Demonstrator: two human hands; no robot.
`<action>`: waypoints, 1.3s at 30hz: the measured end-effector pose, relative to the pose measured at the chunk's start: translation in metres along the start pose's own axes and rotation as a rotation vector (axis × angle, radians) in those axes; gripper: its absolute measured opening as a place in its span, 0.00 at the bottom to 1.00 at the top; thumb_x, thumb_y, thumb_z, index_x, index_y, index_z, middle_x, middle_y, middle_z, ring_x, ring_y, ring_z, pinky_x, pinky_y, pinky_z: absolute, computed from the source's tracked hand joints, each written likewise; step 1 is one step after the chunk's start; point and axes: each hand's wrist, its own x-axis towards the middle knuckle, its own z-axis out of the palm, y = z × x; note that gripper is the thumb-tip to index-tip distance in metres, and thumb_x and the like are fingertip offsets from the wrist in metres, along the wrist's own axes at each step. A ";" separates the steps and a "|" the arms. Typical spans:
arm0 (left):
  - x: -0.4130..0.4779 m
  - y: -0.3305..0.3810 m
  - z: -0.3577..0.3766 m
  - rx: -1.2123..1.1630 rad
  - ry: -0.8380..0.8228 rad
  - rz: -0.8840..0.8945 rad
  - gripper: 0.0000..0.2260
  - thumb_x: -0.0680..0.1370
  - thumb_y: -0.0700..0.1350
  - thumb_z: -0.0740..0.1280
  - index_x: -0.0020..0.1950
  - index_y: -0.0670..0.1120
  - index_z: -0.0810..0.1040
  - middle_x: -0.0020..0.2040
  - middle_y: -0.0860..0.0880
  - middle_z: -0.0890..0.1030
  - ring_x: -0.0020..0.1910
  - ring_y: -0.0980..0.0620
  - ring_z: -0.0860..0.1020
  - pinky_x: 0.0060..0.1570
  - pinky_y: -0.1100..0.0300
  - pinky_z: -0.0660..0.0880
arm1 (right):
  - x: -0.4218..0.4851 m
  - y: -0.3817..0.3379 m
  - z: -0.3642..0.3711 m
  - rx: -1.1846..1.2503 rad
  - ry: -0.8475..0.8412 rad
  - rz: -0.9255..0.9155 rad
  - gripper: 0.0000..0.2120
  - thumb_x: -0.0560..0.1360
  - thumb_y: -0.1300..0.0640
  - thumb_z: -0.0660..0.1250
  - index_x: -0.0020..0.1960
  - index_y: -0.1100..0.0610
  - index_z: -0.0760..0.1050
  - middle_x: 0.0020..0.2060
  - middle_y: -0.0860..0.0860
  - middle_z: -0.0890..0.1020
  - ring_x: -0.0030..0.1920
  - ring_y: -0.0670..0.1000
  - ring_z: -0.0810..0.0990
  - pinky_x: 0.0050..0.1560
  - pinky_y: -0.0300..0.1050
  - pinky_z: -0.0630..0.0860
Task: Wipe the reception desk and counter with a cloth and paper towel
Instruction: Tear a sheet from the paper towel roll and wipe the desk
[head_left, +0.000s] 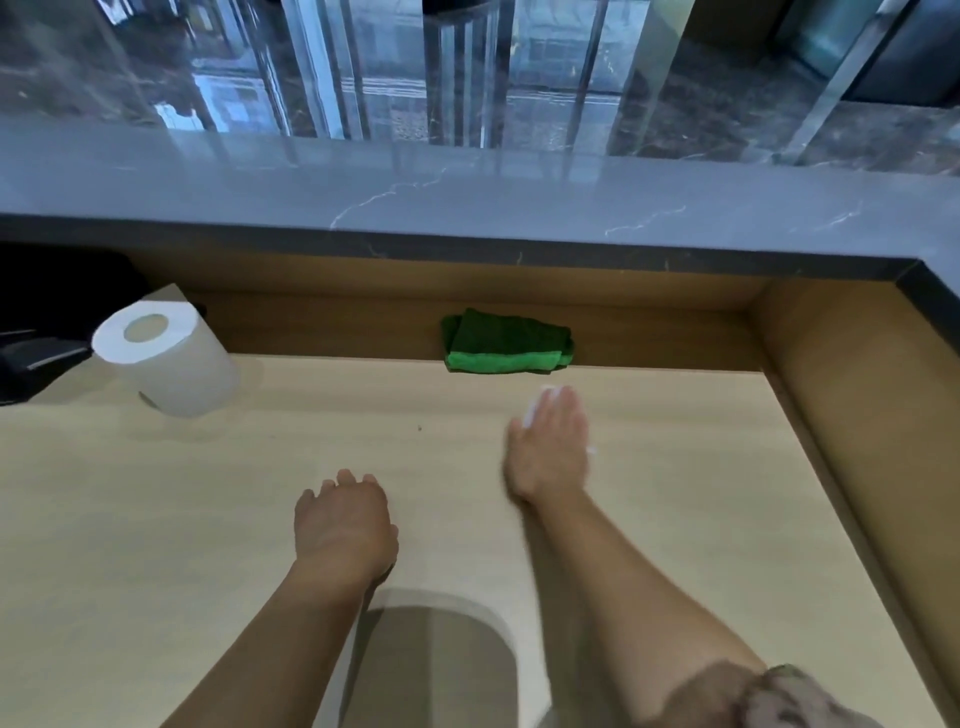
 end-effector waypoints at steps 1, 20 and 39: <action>0.000 -0.001 0.000 0.000 0.013 0.007 0.15 0.77 0.54 0.61 0.61 0.49 0.71 0.60 0.49 0.73 0.62 0.49 0.72 0.60 0.55 0.66 | -0.009 -0.033 0.010 -0.001 -0.017 -0.125 0.30 0.83 0.46 0.39 0.78 0.60 0.36 0.77 0.57 0.36 0.77 0.55 0.34 0.77 0.51 0.37; 0.146 0.100 -0.086 -1.007 0.042 -0.276 0.27 0.66 0.66 0.72 0.48 0.45 0.72 0.48 0.46 0.79 0.51 0.42 0.78 0.55 0.48 0.77 | 0.058 0.138 -0.038 -0.189 0.003 -0.144 0.34 0.77 0.40 0.30 0.79 0.54 0.38 0.79 0.51 0.41 0.78 0.50 0.38 0.76 0.47 0.41; 0.128 -0.021 -0.086 -1.704 0.208 -0.558 0.13 0.66 0.37 0.74 0.48 0.46 0.77 0.50 0.43 0.82 0.50 0.42 0.81 0.55 0.48 0.78 | 0.058 -0.045 0.001 -0.106 -0.080 -0.513 0.43 0.68 0.41 0.24 0.79 0.59 0.41 0.79 0.54 0.46 0.78 0.54 0.43 0.75 0.48 0.34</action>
